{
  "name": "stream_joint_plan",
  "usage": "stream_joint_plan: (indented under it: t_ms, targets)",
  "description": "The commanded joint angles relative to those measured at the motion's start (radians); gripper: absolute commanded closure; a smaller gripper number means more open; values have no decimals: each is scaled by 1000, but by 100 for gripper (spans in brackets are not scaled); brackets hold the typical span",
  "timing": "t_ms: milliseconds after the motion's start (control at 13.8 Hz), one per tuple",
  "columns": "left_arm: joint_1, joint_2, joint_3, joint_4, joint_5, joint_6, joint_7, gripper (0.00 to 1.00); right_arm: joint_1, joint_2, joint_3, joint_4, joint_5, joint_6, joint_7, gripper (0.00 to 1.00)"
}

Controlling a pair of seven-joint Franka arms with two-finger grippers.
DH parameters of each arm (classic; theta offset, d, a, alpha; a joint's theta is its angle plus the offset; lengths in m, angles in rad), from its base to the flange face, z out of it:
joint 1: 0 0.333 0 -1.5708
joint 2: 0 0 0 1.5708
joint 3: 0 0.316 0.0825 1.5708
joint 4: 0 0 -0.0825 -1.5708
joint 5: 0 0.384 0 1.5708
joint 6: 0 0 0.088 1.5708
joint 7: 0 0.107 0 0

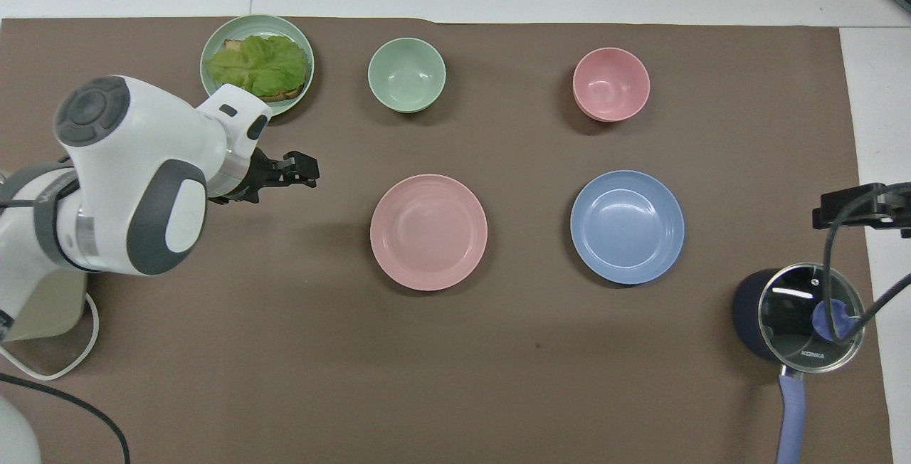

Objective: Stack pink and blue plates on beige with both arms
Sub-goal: 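Release the pink plate and withdraw the left gripper to rest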

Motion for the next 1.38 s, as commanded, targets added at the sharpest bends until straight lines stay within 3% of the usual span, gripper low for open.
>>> stream_joint_plan:
  t_ms: [0,145,362,725,1014,1304]
  targets:
    - [91,-30,-5,34,73,-79,95,0,-8,-17,7,-146,1,153,-24,0]
    - [141,-53,-4,54,79,-112,132,0,-6,2,7,-220,3,264,-15,0]
    - [157,-62,-4,124,151,-215,161,0,-12,45,5,-286,3,335,-22,0]
    - [204,-128,16,182,151,-316,282,0,-6,119,7,-435,6,576,-10,0]
    - [204,-128,18,279,156,-457,324,0,-3,209,7,-478,57,683,-10,0]
    - [203,-150,12,285,151,-464,319,0,21,308,8,-481,108,786,-25,0]
